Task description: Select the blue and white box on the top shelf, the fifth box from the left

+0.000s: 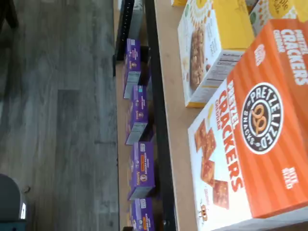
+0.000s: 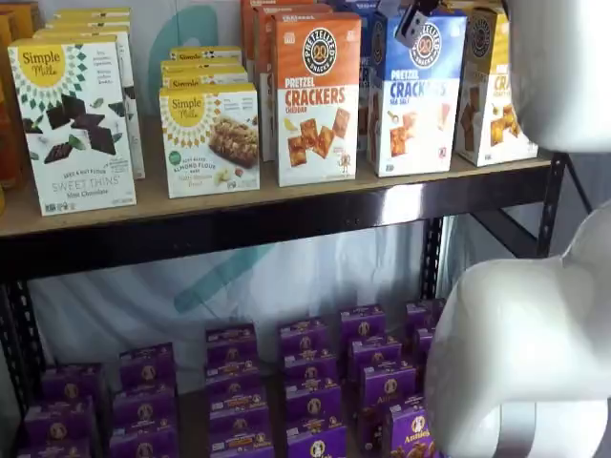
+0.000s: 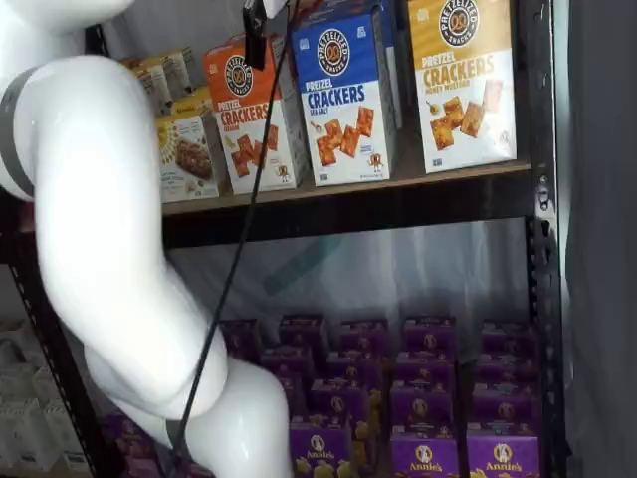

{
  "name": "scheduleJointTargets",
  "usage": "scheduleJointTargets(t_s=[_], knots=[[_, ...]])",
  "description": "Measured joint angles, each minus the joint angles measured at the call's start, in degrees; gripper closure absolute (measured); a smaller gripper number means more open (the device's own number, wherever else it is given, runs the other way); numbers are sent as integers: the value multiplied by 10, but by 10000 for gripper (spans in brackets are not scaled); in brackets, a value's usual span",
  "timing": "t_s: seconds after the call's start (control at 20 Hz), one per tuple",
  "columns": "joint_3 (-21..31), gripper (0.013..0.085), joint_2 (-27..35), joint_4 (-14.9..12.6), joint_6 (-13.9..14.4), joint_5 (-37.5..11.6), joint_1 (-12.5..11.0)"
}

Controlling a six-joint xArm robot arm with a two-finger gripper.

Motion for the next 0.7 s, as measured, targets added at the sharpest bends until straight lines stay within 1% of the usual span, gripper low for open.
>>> scheduleJointTargets(t_s=[0.2,0.35,0.5,0.6,0.7], knots=[[-16,130,6,-8,4,-5,4],[-18,130,7,-4,4,-23,2],[-9,130,4,0,1,-65,1],[-3,130,6,-7,-3,-96,6],[-8,130,15,-16,-8,-111,8]])
